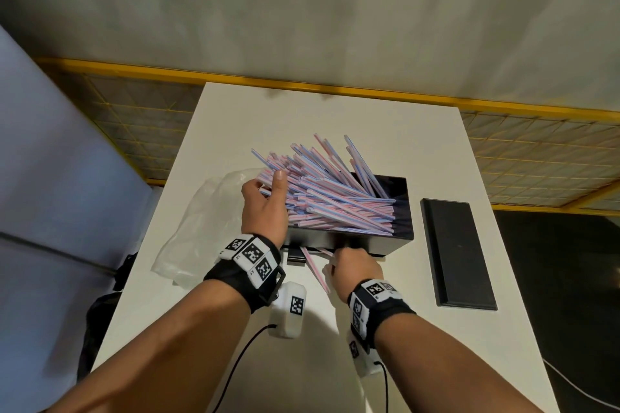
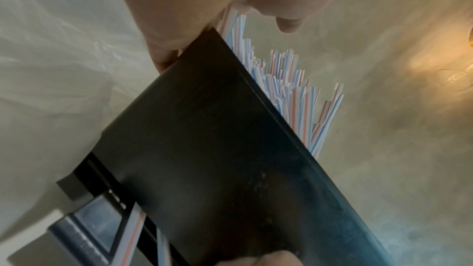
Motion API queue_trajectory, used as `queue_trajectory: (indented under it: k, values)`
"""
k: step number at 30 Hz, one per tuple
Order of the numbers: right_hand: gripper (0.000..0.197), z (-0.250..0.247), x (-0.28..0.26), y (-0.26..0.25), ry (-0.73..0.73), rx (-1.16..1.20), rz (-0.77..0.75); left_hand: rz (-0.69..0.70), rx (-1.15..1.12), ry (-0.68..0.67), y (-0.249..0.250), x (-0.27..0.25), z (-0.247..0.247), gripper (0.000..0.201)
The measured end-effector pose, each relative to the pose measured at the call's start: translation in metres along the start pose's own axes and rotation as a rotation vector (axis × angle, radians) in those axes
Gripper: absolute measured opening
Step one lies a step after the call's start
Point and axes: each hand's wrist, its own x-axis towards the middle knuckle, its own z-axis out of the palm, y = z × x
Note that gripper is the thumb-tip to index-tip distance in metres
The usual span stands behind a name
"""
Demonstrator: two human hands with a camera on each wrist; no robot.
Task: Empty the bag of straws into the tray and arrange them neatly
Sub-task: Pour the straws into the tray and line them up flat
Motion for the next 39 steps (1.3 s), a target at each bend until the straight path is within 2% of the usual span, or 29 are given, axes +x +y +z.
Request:
queue_trajectory:
  k: [4,9,13,17,19,20,22,23,25,27,29,31,33,35,36,39]
  values:
    - [0.029,-0.004,0.003,-0.004,0.008,-0.101,-0.044,0.001,0.026,-0.018,-0.001,0.001,0.000,0.051]
    - [0.025,-0.009,0.001,-0.004,-0.060,-0.052,-0.016,-0.002,0.016,-0.024,-0.002,0.003,0.001,0.053]
    - [0.029,-0.007,-0.017,0.012,-0.153,-0.096,-0.013,-0.031,0.002,-0.020,-0.001,0.004,0.001,0.055]
    - [0.027,-0.029,-0.040,0.027,-0.185,-0.148,-0.096,-0.039,-0.027,-0.007,0.002,0.004,0.002,0.046]
    - [0.012,-0.054,-0.050,0.026,-0.121,-0.096,-0.147,-0.035,-0.089,0.011,0.002,0.007,0.000,0.046]
    - [0.009,-0.070,-0.055,0.024,-0.070,-0.081,-0.181,-0.036,-0.136,0.020,0.003,0.005,-0.001,0.052]
    - [0.015,-0.103,-0.065,0.019,0.085,-0.061,-0.264,-0.015,-0.198,0.036,0.005,0.006,-0.003,0.072]
    - [0.018,-0.118,-0.069,0.016,0.183,-0.046,-0.308,-0.004,-0.215,0.045,0.006,0.006,-0.004,0.075]
    - [0.020,-0.142,-0.070,0.011,0.350,-0.004,-0.385,-0.006,-0.248,0.062,0.012,0.003,-0.005,0.068]
    - [0.017,-0.153,-0.061,0.002,0.406,0.004,-0.421,-0.011,-0.278,0.059,0.015,0.002,-0.005,0.066]
    - [0.016,-0.151,-0.046,-0.006,0.378,-0.036,-0.396,-0.002,-0.294,0.077,0.019,-0.001,-0.007,0.061]
    - [0.016,-0.144,-0.037,-0.011,0.320,-0.088,-0.330,0.016,-0.286,0.049,0.019,0.000,-0.006,0.077]
    - [0.018,-0.134,-0.038,-0.012,0.340,-0.077,-0.316,0.026,-0.272,0.033,0.017,0.000,-0.004,0.094]
    - [0.012,-0.118,-0.046,-0.011,0.377,-0.021,-0.343,0.025,-0.250,0.026,0.017,0.000,-0.002,0.096]
    - [0.015,-0.106,-0.050,-0.012,0.329,-0.009,-0.347,0.029,-0.240,0.019,0.017,-0.001,-0.002,0.095]
    - [0.027,-0.053,-0.042,-0.015,0.035,0.012,-0.256,0.037,-0.220,0.026,0.019,-0.001,-0.001,0.091]
